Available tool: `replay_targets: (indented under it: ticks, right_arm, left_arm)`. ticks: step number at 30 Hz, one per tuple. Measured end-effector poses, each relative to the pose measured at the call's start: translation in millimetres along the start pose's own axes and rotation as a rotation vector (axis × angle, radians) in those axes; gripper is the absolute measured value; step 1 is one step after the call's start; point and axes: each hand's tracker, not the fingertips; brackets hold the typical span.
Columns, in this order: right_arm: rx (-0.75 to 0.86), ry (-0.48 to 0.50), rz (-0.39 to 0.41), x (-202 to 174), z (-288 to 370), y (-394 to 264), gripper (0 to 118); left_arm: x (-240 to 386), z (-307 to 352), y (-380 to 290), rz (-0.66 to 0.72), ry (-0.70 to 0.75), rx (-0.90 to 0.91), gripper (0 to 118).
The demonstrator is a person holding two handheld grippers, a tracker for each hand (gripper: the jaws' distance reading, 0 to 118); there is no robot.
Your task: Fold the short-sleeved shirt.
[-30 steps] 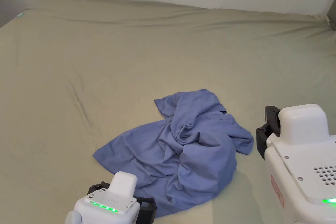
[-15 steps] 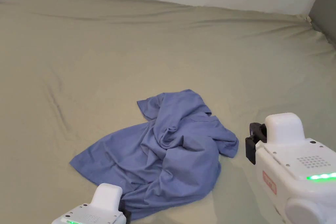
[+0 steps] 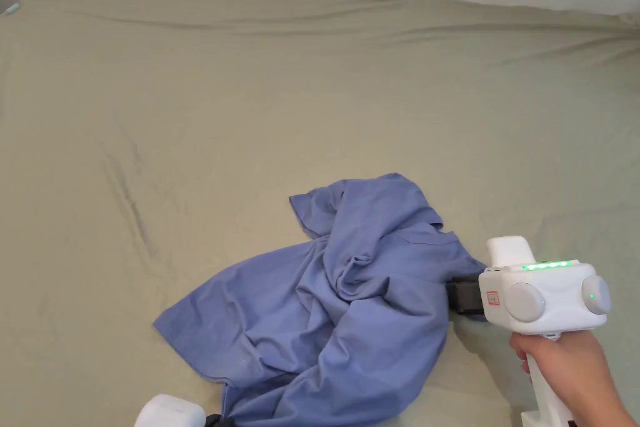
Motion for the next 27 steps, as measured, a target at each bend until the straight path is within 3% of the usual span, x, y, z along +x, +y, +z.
replay_targets:
  ticks: [2,3,4,5,6,7,8,14,27]
  right_arm:
    - [-0.006,0.015,-0.003,-4,-1,-2,109]
    - [0.031,0.029,-0.012,-4,6,-2,102]
    - [0.053,0.092,-0.005,-4,11,-2,82]
    - [0.073,0.152,0.002,-8,17,-3,45]
    - [0.085,0.065,0.059,-15,18,-5,7]
    - [0.09,0.007,0.137,-24,21,-6,7]
    - [0.071,0.012,0.169,-28,22,-8,7]
    - [0.181,0.046,0.027,1,80,-5,7]
    - [0.581,0.0,-0.161,71,287,-9,7]
  left_arm:
    - [-2,-3,-4,-0.002,0.01,-0.013,6]
    - [-3,-5,-5,-0.001,0.013,-0.02,6]
    - [-3,-8,-6,0.006,0.013,-0.027,6]
    - [-5,-9,-7,0.02,0.008,-0.03,6]
    - [-6,-8,-7,0.028,0.004,-0.032,6]
    - [-7,-8,-6,0.037,0.0,-0.03,6]
    - [-8,-6,-5,0.044,-0.006,-0.025,6]
    - [-27,26,17,0.094,0.013,0.086,6]
    - [-85,147,98,0.165,0.12,0.502,6]
